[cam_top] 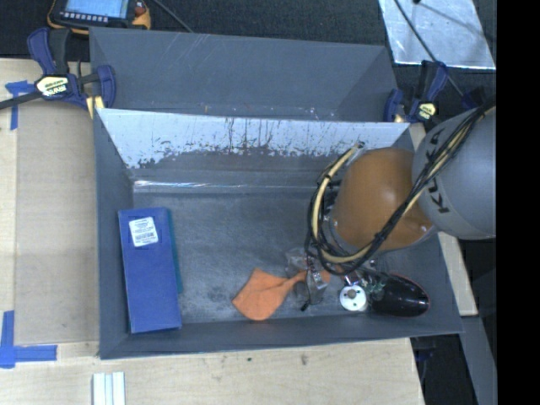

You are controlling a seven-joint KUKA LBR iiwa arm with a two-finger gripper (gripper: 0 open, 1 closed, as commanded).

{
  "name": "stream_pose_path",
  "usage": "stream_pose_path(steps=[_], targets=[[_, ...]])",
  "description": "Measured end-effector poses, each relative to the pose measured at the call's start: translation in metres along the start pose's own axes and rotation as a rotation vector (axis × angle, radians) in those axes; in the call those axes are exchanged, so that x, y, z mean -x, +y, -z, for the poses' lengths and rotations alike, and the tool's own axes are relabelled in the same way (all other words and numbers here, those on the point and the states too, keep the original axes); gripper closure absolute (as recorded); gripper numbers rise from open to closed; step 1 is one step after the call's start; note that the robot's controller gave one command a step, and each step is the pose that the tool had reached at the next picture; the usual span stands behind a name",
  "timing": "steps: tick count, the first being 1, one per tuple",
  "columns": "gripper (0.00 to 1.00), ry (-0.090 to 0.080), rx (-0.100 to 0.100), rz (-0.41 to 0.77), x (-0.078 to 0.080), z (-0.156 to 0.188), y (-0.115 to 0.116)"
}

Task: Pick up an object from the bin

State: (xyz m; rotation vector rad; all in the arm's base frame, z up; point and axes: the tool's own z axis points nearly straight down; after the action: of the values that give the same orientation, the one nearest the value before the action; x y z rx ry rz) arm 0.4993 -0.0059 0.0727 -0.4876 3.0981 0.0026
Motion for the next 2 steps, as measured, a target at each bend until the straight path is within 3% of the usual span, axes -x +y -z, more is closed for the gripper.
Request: stream_pose_path(steps=[1, 2], targets=[[1.0, 0.0, -0.003, 0.055, -0.0091, -0.0012, -0.0477], [1.0, 0.0, -0.003, 0.054, -0.0091, -0.0012, -0.0477]])
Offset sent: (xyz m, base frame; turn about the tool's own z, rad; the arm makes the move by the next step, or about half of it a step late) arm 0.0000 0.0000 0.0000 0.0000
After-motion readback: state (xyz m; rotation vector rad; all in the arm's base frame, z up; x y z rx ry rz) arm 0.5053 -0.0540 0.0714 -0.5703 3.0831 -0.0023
